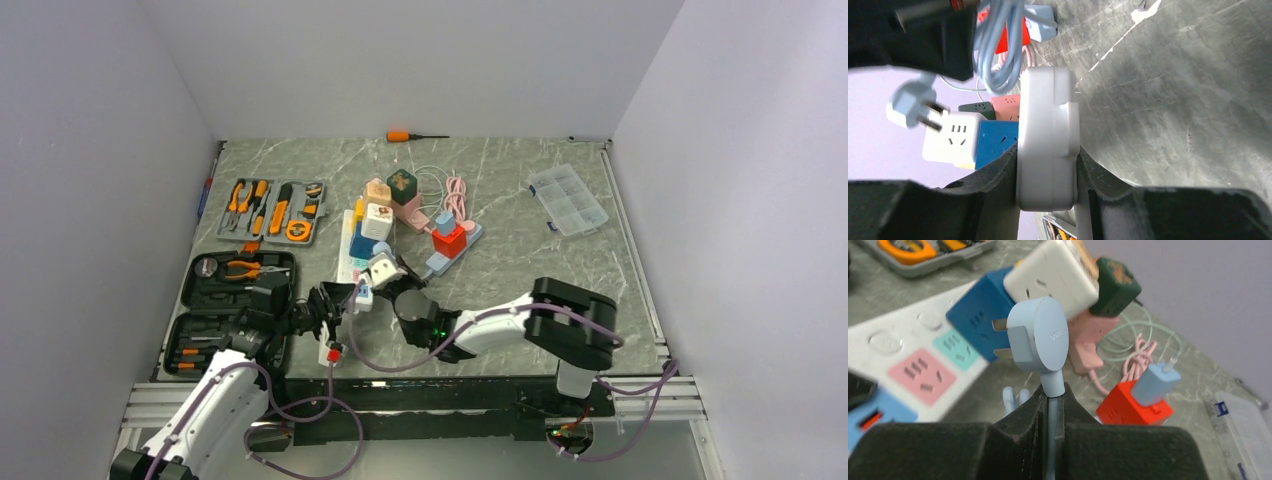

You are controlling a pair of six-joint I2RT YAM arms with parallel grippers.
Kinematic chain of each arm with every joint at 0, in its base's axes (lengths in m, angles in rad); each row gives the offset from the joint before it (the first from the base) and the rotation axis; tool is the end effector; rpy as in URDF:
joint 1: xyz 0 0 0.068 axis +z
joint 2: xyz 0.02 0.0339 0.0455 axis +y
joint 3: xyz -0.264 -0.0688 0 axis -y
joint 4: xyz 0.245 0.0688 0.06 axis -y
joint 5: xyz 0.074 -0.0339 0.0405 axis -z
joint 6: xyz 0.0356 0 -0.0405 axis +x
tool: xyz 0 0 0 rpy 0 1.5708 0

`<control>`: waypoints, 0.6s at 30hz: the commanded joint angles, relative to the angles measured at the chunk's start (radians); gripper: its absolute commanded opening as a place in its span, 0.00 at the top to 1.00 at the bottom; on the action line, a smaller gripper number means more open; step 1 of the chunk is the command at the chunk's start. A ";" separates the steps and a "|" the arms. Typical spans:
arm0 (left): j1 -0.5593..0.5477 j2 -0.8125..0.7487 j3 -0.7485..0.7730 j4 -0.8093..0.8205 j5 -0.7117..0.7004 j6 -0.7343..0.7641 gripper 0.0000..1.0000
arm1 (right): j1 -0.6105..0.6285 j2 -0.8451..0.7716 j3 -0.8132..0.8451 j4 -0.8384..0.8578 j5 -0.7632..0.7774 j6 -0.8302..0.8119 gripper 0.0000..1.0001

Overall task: Pull the plug off the socket
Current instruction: Remove the socket from the socket, then place the plug at the corner of the board.

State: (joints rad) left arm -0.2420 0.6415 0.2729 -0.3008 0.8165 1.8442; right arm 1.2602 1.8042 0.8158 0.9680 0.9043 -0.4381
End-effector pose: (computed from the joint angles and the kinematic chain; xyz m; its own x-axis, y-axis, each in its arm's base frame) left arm 0.1256 -0.0577 0.1781 0.8549 0.4681 -0.2237 0.3859 -0.2857 0.8772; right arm 0.1373 0.3360 0.1968 0.1422 -0.4152 -0.8986 -0.3182 0.8404 -0.4387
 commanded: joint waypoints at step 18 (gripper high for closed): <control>0.002 0.130 -0.143 0.249 -0.122 -0.381 0.89 | 0.096 -0.589 -0.264 -1.051 -0.425 0.925 0.58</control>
State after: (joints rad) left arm -0.2485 0.7128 0.1207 0.1184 0.7856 1.6058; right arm 1.3468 1.3090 0.5495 0.0463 0.5392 0.3420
